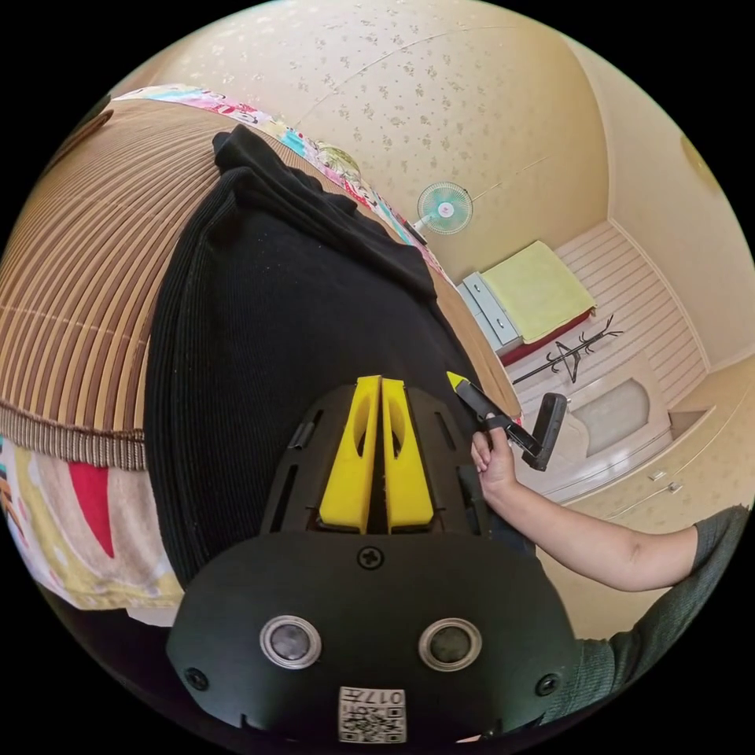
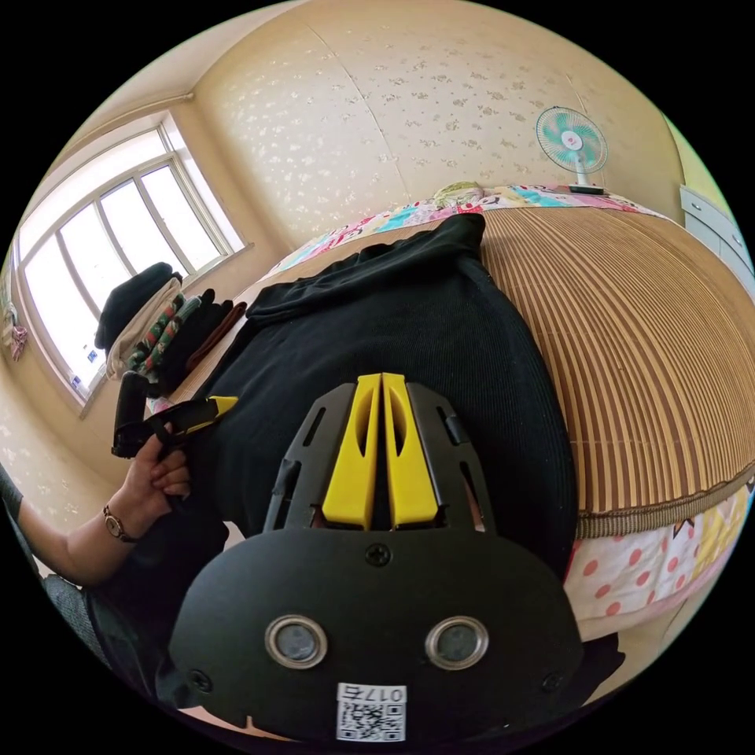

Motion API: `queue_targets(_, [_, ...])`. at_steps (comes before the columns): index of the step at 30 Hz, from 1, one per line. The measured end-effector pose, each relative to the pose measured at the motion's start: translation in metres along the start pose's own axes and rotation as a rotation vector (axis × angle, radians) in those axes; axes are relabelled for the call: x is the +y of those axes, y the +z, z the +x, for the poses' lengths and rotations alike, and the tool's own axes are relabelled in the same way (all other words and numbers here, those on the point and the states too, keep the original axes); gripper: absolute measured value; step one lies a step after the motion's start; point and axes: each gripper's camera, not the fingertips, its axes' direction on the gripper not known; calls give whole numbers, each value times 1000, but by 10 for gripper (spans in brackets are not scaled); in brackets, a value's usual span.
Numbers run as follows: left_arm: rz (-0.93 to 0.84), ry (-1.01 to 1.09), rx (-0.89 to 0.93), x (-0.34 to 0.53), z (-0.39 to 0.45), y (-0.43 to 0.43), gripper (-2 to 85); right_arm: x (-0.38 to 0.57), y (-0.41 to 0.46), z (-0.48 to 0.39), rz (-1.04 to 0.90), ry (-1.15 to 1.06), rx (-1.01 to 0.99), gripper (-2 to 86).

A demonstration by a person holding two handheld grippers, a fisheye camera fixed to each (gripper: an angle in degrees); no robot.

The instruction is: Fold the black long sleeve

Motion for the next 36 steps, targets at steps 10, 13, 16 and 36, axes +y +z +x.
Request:
queue_targets(10, [0, 2, -6, 9, 6, -4, -7, 7, -1, -4, -1, 1, -1, 4])
queue_targets(13, [1, 3, -7, 12, 9, -3, -6, 10, -1, -6, -1, 2, -2, 4])
queue_targets(16, [1, 3, -7, 15, 13, -2, -6, 13, 0, -8, -1, 2, -2, 4])
queue_targets(36, [1, 1, -6, 33, 51, 22, -7, 37, 6, -38, -1, 3, -2, 5])
